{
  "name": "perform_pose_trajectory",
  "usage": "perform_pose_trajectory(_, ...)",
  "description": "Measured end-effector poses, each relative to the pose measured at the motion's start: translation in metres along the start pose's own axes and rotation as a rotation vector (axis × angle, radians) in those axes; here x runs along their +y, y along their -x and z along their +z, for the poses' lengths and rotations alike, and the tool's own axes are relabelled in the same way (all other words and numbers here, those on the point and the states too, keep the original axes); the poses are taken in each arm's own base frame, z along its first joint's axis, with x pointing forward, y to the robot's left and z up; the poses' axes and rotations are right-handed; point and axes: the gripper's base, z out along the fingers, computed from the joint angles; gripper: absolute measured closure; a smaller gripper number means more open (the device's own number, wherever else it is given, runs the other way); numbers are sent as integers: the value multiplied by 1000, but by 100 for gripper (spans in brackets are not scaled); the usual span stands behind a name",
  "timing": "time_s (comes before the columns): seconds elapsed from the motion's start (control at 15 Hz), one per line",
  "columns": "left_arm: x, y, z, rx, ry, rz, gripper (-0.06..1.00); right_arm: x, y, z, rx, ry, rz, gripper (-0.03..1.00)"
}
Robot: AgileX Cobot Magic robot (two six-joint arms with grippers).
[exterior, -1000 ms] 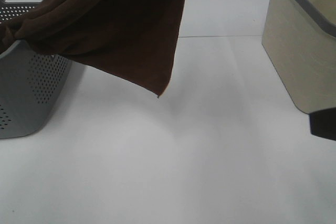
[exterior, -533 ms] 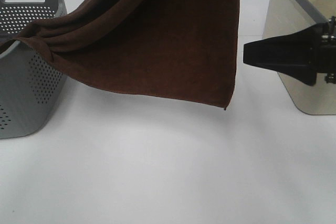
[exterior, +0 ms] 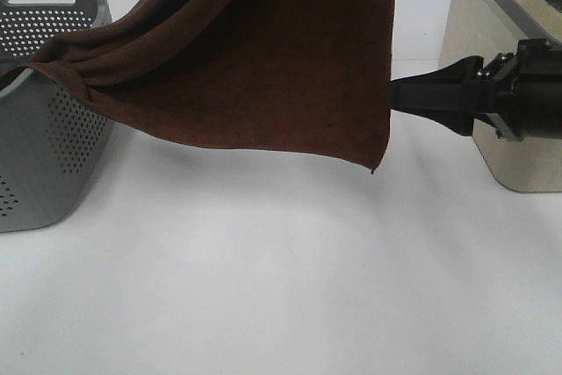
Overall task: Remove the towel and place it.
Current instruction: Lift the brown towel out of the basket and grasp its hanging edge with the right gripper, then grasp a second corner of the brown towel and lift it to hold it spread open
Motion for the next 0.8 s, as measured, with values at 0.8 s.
perform_pose_trajectory(0.8,0,2,0,-24,3,3,94,12,-15,42,148,-4,-158,66)
